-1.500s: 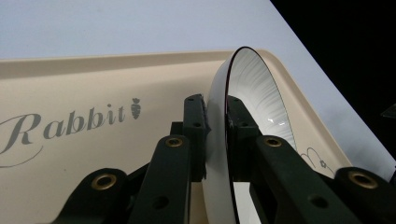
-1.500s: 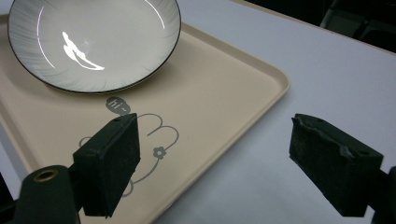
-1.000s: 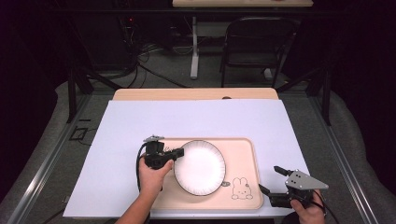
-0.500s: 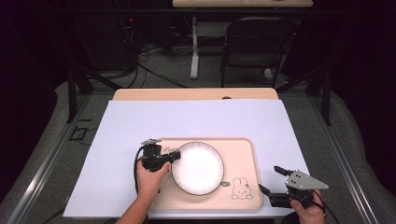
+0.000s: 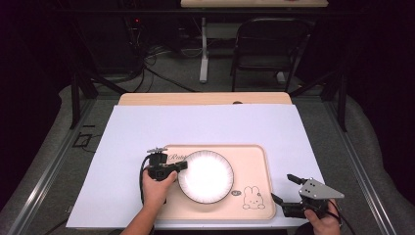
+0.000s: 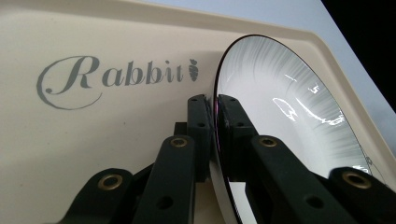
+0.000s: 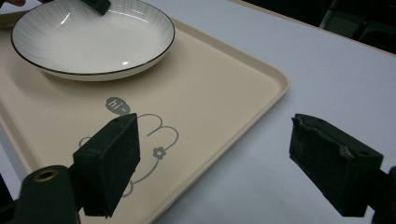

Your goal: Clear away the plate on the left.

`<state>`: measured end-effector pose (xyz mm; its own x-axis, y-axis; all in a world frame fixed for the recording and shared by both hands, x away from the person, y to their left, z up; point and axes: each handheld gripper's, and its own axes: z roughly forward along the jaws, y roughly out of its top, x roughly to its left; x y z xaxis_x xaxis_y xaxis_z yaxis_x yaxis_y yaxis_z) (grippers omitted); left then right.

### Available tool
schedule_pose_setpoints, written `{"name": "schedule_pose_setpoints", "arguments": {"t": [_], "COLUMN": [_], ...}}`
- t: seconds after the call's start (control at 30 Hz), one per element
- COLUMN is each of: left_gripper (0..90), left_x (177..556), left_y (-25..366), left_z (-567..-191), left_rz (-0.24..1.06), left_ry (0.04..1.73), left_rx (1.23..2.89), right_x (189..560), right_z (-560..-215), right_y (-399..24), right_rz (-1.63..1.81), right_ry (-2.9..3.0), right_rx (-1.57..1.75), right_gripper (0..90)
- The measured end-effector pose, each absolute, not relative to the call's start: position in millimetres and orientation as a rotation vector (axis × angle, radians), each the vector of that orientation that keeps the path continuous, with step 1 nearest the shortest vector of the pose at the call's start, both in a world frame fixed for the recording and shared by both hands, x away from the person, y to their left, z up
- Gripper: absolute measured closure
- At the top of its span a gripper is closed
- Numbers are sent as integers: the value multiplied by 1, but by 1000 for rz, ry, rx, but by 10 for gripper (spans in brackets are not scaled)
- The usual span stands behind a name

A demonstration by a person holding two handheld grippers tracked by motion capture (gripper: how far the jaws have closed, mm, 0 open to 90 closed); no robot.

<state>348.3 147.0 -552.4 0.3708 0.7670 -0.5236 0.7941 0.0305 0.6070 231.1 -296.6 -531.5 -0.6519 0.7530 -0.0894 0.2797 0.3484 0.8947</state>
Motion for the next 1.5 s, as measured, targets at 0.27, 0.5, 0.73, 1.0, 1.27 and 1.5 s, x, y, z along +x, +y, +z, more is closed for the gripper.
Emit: {"name": "schedule_pose_setpoints", "arguments": {"t": [0.27, 0.5, 0.73, 1.0, 1.27, 1.5], "left_gripper": [847, 835, 774, 577, 472, 457], "left_x": [349, 350, 349, 347, 345, 339], "left_y": [149, 151, 153, 157, 163, 183], "left_z": [-556, -556, -552, -547, -532, -522], "left_rz": [-26, -34, -21, 17, 71, 148], "left_ry": [1412, 1412, 1406, 1415, 1393, 1390], "left_rx": [1728, 1719, 1685, 1668, 1659, 1663], "right_x": [231, 231, 231, 231, 232, 232], "right_z": [-532, -532, -532, -532, -532, -532], "right_y": [-297, -297, -297, -297, -297, -297], "right_rz": [1265, 1264, 1264, 1266, 1265, 1264], "right_ry": [2120, 2122, 2122, 2122, 2122, 2123], "right_rx": [900, 896, 898, 900, 901, 901], "right_gripper": [157, 157, 157, 157, 157, 157]}}
